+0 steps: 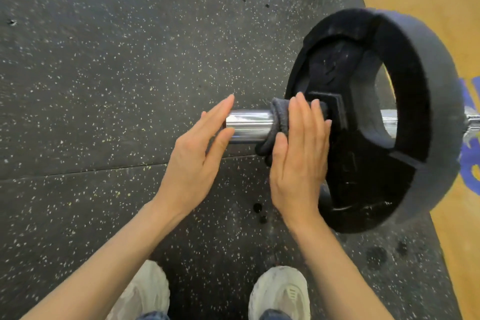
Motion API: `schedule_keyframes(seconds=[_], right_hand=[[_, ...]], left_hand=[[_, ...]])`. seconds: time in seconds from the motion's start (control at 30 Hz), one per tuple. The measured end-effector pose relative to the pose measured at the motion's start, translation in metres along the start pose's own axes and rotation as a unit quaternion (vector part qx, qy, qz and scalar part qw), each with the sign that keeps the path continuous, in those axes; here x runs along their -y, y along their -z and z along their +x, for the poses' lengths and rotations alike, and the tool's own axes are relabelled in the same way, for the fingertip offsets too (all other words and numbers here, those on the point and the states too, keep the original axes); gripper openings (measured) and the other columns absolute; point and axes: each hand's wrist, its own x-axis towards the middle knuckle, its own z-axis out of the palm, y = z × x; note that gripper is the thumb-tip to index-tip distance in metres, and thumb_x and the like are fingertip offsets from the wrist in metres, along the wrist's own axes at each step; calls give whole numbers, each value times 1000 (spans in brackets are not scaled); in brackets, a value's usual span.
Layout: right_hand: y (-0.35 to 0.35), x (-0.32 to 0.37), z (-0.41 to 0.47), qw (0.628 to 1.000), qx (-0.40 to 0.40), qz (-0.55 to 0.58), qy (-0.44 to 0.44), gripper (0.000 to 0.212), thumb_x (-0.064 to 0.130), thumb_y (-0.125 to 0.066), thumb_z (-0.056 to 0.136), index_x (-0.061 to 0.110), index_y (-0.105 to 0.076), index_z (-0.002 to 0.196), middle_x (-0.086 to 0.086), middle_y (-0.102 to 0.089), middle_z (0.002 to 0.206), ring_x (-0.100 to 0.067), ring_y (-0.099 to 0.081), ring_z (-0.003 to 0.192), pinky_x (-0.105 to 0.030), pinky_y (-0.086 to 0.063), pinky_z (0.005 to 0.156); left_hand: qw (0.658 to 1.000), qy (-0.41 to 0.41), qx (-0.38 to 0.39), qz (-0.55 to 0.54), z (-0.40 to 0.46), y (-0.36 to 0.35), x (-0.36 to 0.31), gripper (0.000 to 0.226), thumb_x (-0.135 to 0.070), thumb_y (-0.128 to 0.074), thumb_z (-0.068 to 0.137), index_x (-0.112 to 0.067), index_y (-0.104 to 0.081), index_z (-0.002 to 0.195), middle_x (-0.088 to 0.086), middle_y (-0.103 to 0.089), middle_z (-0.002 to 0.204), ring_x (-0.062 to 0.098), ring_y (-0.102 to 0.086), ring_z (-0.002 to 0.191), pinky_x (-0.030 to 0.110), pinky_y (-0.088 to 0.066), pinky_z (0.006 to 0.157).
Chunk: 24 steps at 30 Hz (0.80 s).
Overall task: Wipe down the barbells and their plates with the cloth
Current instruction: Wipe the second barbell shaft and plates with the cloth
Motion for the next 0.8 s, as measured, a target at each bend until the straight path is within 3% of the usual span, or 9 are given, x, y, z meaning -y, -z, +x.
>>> schedule_keyframes(seconds=[0.1,0.17,0.23,0.33,0.4,0.53,0.7,0.8], right_hand=[[-13,24,11,999,-23,11,-37,51,22,-30,106,5,-35,153,-9,-33,162,-26,-17,154,-44,-1,127],[-21,33,19,999,6,17,42,49,22,-31,106,6,-40,152,-8,-38,159,-25,-23,152,-43,-3,126],[-20,17,28,997,15,5,80,49,23,-31,106,8,-40,152,-7,-39,158,-24,-26,151,-40,-3,126],[-15,0,30,999,-25,23,-20,50,22,-28,106,7,-34,154,-7,-33,162,-23,-16,155,-40,2,126],[-23,22,31,998,-31,34,-48,51,23,-29,106,7,-32,155,-7,-29,164,-24,-11,156,-42,3,126],[-34,30,37,996,12,-4,84,52,25,-28,106,9,-33,155,-6,-31,163,-24,-18,154,-41,0,126],[-25,9,44,999,-37,7,-36,53,22,-27,106,6,-31,155,-8,-28,164,-25,-11,155,-41,4,126],[-33,24,58,1000,-22,-2,0,51,23,-27,106,7,-40,152,-6,-37,160,-24,-23,152,-44,1,126]], left_hand=[[1000,5,0,6,15,2,-2,46,-20,-45,107,-13,-42,152,-7,-46,153,-3,-41,140,27,-33,118],[1000,5,0,2,23,4,0,46,-20,-45,107,-14,-42,152,-8,-47,151,-3,-43,138,23,-34,116],[1000,2,2,4,30,6,3,46,-23,-44,107,-14,-42,152,-7,-47,152,-4,-42,138,27,-34,118],[1000,5,2,-8,38,7,5,48,-28,-42,107,-15,-41,153,-9,-46,152,-5,-41,139,21,-33,116],[1000,8,-2,-18,41,6,5,46,-25,-43,107,-16,-41,153,-10,-46,152,-6,-41,138,16,-33,114],[1000,12,-14,-21,48,3,8,43,-20,-41,108,-14,-42,151,-10,-47,151,-7,-41,138,11,-31,112],[1000,4,-8,-15,55,3,9,46,-29,-37,108,-16,-40,153,-12,-47,149,-9,-41,136,11,-32,110],[1000,11,-11,-15,60,1,8,46,-29,-36,109,-16,-40,153,-9,-46,152,-7,-39,139,15,-29,115]])
